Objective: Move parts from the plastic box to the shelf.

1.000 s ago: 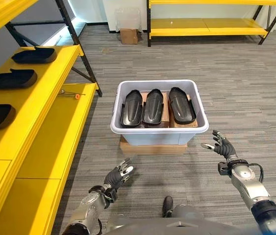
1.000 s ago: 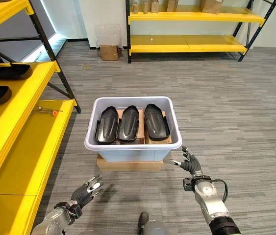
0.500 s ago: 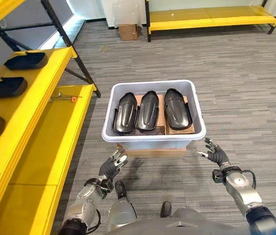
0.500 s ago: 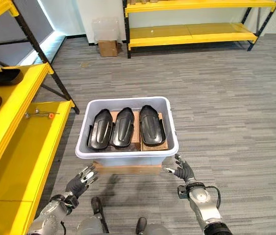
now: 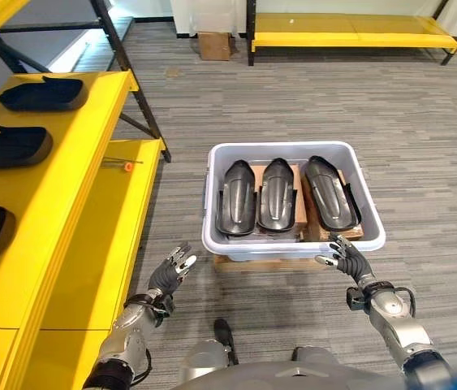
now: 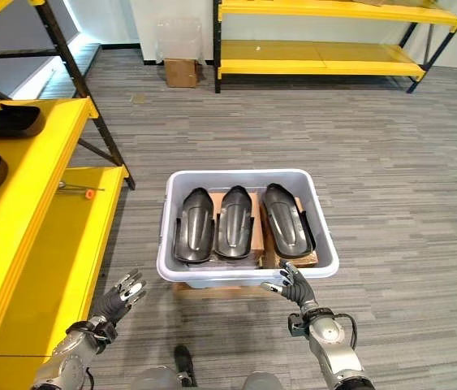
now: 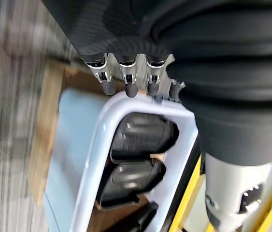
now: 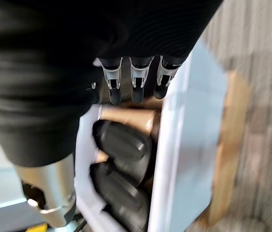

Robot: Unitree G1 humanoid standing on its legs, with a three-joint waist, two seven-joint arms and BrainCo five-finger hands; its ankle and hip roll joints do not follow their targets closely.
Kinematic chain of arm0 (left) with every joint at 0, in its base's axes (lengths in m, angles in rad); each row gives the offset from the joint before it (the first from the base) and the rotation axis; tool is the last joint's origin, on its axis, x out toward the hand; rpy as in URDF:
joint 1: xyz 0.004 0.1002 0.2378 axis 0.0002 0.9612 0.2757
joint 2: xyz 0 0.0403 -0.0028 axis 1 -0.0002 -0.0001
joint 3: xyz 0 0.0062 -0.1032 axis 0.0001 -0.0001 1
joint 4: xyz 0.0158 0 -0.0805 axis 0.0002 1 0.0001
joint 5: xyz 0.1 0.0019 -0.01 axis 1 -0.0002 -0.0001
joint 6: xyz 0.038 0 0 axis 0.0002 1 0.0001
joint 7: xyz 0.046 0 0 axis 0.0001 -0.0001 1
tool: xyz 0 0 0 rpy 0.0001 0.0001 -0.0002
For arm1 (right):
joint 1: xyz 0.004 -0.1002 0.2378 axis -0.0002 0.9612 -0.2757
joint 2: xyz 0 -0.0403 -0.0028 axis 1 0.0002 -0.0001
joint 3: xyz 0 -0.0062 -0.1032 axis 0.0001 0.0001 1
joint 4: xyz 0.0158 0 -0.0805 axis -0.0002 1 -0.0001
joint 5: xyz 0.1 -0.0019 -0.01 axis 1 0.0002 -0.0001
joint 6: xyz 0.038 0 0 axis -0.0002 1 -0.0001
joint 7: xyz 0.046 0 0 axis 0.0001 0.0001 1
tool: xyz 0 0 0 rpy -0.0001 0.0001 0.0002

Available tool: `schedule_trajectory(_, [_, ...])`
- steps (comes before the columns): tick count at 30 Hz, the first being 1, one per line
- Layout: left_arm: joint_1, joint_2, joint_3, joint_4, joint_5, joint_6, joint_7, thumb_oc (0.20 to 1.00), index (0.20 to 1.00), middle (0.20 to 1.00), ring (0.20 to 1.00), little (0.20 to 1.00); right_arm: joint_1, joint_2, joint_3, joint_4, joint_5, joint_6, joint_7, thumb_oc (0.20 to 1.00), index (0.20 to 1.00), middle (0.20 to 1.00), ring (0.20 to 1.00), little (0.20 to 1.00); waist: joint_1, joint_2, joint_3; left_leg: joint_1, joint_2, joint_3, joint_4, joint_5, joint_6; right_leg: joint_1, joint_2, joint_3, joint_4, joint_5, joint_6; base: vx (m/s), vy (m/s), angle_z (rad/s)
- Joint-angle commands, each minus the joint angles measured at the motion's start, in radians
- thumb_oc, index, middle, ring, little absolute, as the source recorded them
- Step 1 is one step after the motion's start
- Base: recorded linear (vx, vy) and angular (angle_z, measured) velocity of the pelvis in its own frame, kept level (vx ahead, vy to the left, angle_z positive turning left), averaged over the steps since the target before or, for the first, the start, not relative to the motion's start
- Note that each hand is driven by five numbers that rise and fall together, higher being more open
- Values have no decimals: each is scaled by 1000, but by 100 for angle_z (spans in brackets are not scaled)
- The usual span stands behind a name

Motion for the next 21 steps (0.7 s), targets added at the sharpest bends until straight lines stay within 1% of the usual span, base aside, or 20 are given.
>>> schedule_trajectory(1, [3, 5, -6, -58, -4, -48, -26, 1000, 1000, 1000, 1000, 1000, -11, -27, -30, -51, 8, -44, -19, 1000, 1000, 1000, 1000, 1000, -4, 6, -34, -58, 95, -49, 102, -30, -42, -63, 45, -24, 123, 2, 11, 41, 236, 16])
schedule_trajectory(3, [-4, 7, -6, -67, -1, -44, -25, 1000, 1000, 1000, 1000, 1000, -19, -27, -27, -59, 15, -37, -31, 1000, 1000, 1000, 1000, 1000, 0, -4, -34, -58, 71, -52, 107, -48, -15, -105, 30, -18, 241, 36, 33, 31, 204, 6])
schedule_trajectory(4, [-6, 8, -6, -69, 0, -45, -26, 1000, 1000, 1000, 1000, 1000, -20, -26, -27, -60, 17, -37, -31, 1000, 1000, 1000, 1000, 1000, 1, -7, -34, -58, 67, -51, 109, -53, -10, -115, 26, -17, 262, 41, 37, 19, 151, 6])
schedule_trajectory(5, [-3, 12, -9, -76, -3, -47, -18, 1000, 1000, 1000, 1000, 1000, -23, -23, -23, -60, 15, -40, -29, 1000, 1000, 1000, 1000, 1000, 5, -6, -32, -50, 41, -74, 91, -61, 7, -160, 21, -7, 348, 71, 58, 17, 127, 13])
schedule_trajectory(6, [0, 11, -9, -80, 4, -49, -13, 1000, 1000, 1000, 1000, 1000, -27, -21, -19, -59, 15, -40, -32, 1000, 1000, 1000, 1000, 1000, 4, -4, -27, -31, 31, -85, 75, -65, 16, -201, 21, 2, 423, 98, 68, 16, 105, 6])
schedule_trajectory(8, [11, 17, -15, -93, 4, -53, 1, 1000, 1000, 1000, 1000, 1000, -26, -16, -17, -62, 12, -38, -37, 1000, 1000, 1000, 1000, 1000, -1, 0, -19, -4, 28, -97, 60, -70, 17, -247, 22, 13, 449, 131, 69, 15, -10, -6])
schedule_trajectory(9, [14, 22, -18, -101, -8, -51, 11, 1000, 1000, 1000, 1000, 1000, -28, -16, -17, -59, 10, -46, -28, 1000, 1000, 1000, 1000, 1000, -4, 0, -15, 7, 31, -104, 57, -75, 13, -259, 15, 17, 413, 141, 68, 38, -132, 4])
schedule_trajectory(10, [13, 24, -18, -102, -13, -48, 14, 1000, 1000, 1000, 1000, 1000, -31, -16, -20, -54, 10, -49, -19, 1000, 1000, 1000, 1000, 1000, -4, -1, -16, 12, 37, -109, 60, -78, 5, -261, 1, 19, 334, 166, 68, 101, -270, 25])
schedule_trajectory(11, [9, 29, -22, -107, -9, -43, 20, 1000, 1000, 1000, 1000, 1000, -36, -17, -25, -47, 16, -41, 7, 1000, 1000, 1000, 1000, 1000, -4, -11, -13, 21, 41, -125, 70, -85, -13, -234, -31, 17, 161, 189, 74, 116, -354, 25])
schedule_trajectory(12, [8, 31, -25, -113, -4, -39, 23, 1000, 1000, 1000, 1000, 1000, -36, -15, -23, -44, 8, -43, 20, 1000, 1000, 1000, 1000, 1000, -1, -24, -16, 20, 38, -135, 74, -93, -19, -240, -63, 30, 88, 262, 90, 115, -385, 25])
schedule_trajectory(13, [12, 36, -27, -114, 0, -45, 25, 1000, 1000, 1000, 1000, 1000, -36, -10, -20, -42, 0, -43, 26, 1000, 1000, 1000, 1000, 1000, 1, -31, -12, 24, 40, -141, 78, -105, -23, -248, -90, 44, 59, 317, 107, 58, -300, 24])
schedule_trajectory(14, [16, 38, -28, -115, 0, -50, 28, 1000, 1000, 1000, 1000, 1000, -36, -6, -17, -41, -4, -43, 33, 1000, 1000, 1000, 1000, 1000, 4, -33, -9, 27, 44, -143, 79, -111, -25, -253, -101, 50, 52, 333, 115, 52, -327, 17])
schedule_trajectory(15, [31, 44, -26, -116, -2, -61, 28, 1000, 1000, 1000, 1000, 1000, -36, -8, -8, -44, -9, -40, 39, 1000, 1000, 1000, 1000, 1000, 9, -27, -8, 30, 66, -144, 72, -104, -37, -246, -106, 55, 22, 310, 124, 95, -402, 33])
schedule_trajectory(16, [44, 38, -23, -106, 14, -78, 17, 1000, 1000, 1000, 1000, 1000, -37, -9, 5, -38, -7, -24, 33, 1000, 1000, 1000, 1000, 1000, 23, -19, -14, 29, 89, -143, 70, -84, -56, -201, -107, 11, -14, 279, 124, 152, -437, 32])
schedule_trajectory(17, [58, 33, -23, -117, 15, -59, 18, 1000, 1000, 1000, 1000, 1000, -46, -5, 13, -27, -11, -11, 29, 1000, 1000, 1000, 1000, 1000, 38, -9, -24, 30, 106, -134, 66, -67, -72, -165, -95, -27, -31, 234, 114, 162, -319, 26])
schedule_trajectory(19, [68, 27, -18, -125, 26, -47, 13, 1000, 1000, 1000, 1000, 1000, -51, -7, 17, -27, -18, 1, 23, 1000, 1000, 1000, 1000, 1000, 46, 0, -29, 28, 119, -138, 60, -51, -87, -139, -80, -45, -44, 199, 103, 102, -142, -4])
schedule_trajectory(20, [78, 21, -12, -134, 34, -38, -2, 1000, 1000, 1000, 1000, 1000, -54, -14, 22, -32, -31, 7, 20, 1000, 1000, 1000, 1000, 1000, 54, 8, -35, 23, 133, -142, 56, -34, -101, -113, -66, -61, -55, 169, 87, 88, -107, -26])
schedule_trajectory(21, [86, 18, -11, -145, 33, -29, -5, 1000, 1000, 1000, 1000, 1000, -56, -20, 23, -37, -45, 8, 14, 1000, 1000, 1000, 1000, 1000, 56, 14, -36, 21, 142, -146, 54, -25, -110, -96, -57, -71, -61, 154, 77, 123, -131, -21])
